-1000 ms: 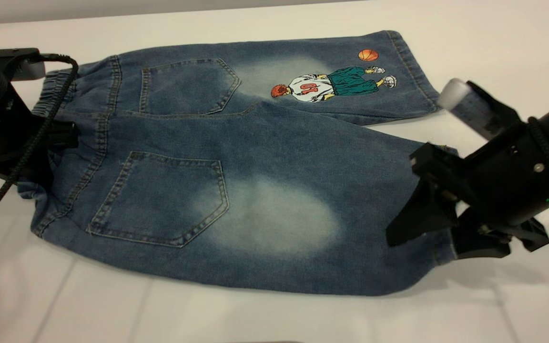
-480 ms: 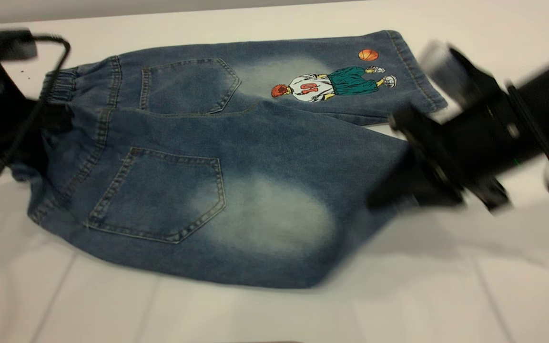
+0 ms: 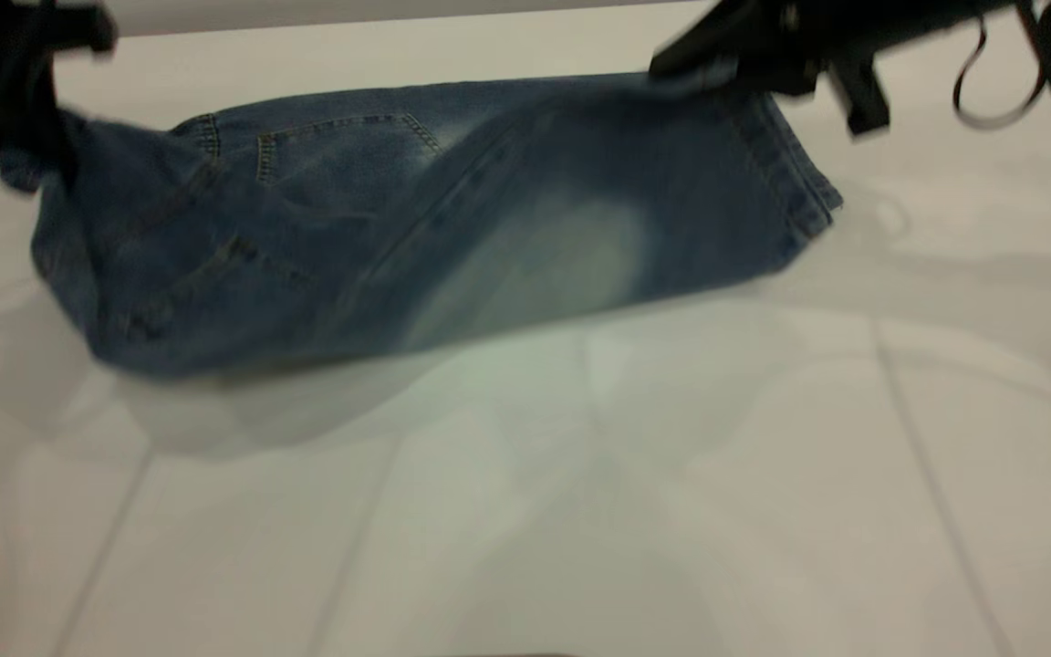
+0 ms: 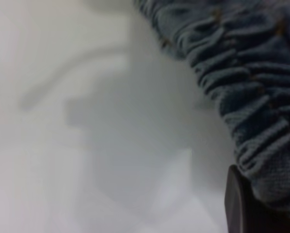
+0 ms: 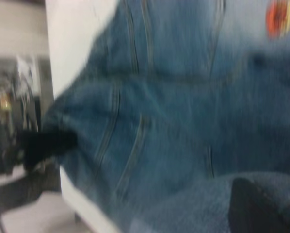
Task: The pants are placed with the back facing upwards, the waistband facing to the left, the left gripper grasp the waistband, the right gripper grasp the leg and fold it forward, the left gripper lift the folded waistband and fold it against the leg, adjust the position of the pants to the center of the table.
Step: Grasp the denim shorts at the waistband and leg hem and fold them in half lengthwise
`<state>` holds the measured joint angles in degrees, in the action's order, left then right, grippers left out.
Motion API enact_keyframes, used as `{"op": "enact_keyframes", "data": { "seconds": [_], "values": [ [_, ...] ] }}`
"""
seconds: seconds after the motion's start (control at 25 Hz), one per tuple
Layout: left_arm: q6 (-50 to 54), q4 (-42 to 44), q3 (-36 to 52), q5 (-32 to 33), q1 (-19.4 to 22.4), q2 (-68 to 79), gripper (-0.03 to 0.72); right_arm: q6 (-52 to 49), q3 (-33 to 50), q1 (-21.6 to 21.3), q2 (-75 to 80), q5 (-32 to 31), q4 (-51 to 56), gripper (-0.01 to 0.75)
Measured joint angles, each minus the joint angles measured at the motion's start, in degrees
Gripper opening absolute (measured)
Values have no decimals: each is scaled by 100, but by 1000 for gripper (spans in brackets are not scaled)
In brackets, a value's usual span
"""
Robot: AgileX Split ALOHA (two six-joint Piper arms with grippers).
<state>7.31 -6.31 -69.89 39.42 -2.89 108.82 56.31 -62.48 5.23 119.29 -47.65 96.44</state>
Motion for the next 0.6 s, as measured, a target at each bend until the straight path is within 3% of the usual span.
{"op": "enact_keyframes", "data": {
  "seconds": [0.28, 0.6],
  "values": [
    [-389, -1468, -755, 234, 625, 758, 95, -432, -881, -250, 322, 791, 54, 22],
    [-384, -2881, -1347, -301, 706, 1528, 95, -1325, -2297, -303, 1597, 937, 296, 22]
  ]
}}
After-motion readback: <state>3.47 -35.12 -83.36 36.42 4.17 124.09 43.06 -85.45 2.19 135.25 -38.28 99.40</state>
